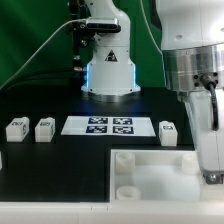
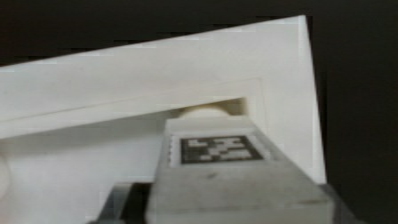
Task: Assemble one leg
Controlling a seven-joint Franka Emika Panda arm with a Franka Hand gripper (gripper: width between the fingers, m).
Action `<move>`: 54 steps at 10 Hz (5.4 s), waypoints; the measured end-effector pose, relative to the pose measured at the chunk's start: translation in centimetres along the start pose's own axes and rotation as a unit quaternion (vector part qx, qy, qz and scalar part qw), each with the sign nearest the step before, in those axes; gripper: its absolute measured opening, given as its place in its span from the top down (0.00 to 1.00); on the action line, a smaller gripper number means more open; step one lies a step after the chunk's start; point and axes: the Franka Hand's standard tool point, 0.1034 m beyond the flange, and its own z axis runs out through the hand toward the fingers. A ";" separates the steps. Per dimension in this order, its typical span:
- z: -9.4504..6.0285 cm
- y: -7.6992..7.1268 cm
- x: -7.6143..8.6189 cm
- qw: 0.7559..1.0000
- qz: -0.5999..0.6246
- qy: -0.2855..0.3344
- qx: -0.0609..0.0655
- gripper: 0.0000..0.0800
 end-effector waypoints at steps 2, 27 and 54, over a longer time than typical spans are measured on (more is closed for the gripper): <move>0.0 0.0 0.0 1.000 -0.018 0.000 0.000 0.40; -0.1 -0.5 -0.4 0.997 -0.018 0.024 -0.073 0.64; -0.5 0.4 -1.1 0.893 -0.444 0.034 -0.059 0.64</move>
Offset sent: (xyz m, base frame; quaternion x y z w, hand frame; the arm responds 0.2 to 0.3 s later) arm -0.0123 0.0050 0.0010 0.0156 -0.0386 -0.2353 0.9710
